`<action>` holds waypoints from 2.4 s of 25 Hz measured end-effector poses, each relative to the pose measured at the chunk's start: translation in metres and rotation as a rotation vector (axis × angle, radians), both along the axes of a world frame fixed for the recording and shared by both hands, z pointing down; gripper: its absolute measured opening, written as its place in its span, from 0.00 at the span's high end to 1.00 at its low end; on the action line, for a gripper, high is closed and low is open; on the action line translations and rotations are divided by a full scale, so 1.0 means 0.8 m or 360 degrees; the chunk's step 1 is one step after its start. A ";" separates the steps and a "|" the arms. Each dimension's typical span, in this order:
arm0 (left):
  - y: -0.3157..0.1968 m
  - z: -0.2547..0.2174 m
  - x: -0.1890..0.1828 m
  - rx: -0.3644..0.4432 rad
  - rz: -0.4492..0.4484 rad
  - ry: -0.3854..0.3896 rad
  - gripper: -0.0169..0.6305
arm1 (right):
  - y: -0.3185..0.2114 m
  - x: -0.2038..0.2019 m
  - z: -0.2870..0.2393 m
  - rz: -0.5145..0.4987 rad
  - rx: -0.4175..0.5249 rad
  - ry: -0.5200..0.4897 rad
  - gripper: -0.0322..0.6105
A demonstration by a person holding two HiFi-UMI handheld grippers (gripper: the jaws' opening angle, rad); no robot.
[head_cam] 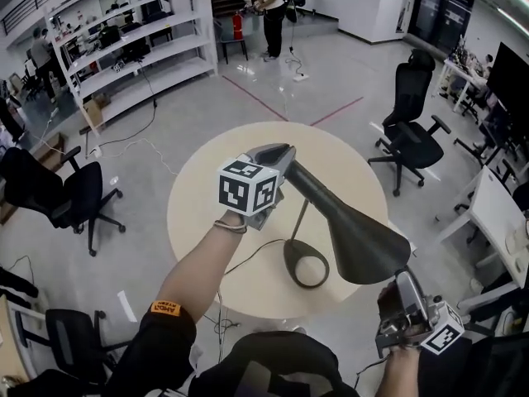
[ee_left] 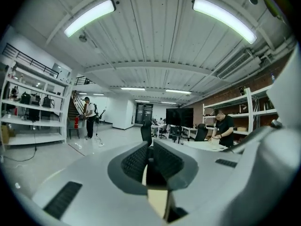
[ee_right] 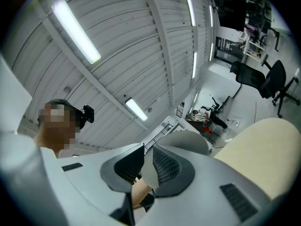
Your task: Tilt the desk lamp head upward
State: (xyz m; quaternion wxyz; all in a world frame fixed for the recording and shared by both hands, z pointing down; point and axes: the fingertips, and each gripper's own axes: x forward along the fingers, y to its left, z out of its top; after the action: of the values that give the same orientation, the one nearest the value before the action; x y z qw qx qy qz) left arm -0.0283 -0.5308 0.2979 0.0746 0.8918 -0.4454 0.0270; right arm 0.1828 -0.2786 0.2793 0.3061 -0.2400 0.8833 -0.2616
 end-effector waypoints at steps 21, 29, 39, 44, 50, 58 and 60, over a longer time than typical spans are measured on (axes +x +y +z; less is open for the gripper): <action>-0.046 0.029 -0.012 -0.0042 0.0028 -0.0125 0.90 | -0.030 -0.064 -0.113 -0.0042 0.0174 0.0259 0.85; -0.042 0.054 0.028 -0.0208 0.0276 -0.0186 0.90 | -0.049 -0.082 -0.141 0.0003 0.0234 0.0274 0.85; -0.034 0.076 0.025 -0.0316 0.0285 -0.0077 0.91 | -0.081 -0.104 -0.178 0.0038 0.0216 0.0233 0.85; -0.032 0.088 0.010 -0.0312 0.0225 -0.0059 0.90 | -0.089 -0.108 -0.178 0.0066 0.0194 0.0193 0.85; -0.020 0.080 -0.021 -0.0218 0.0144 0.0091 0.90 | -0.076 -0.111 -0.172 0.0101 0.0231 0.0177 0.84; 0.044 0.039 -0.056 -0.0033 0.0180 0.0251 0.90 | -0.060 -0.080 -0.130 0.0438 0.0237 0.0264 0.84; 0.074 0.044 -0.065 0.0004 0.0206 0.0281 0.90 | -0.048 -0.081 -0.096 0.0565 0.0247 0.0416 0.85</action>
State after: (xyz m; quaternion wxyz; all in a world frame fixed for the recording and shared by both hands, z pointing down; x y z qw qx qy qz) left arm -0.0804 -0.4714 0.3333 0.1106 0.9177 -0.3786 -0.0475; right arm 0.1182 -0.3173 0.2022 0.2478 -0.3993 0.8768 -0.1016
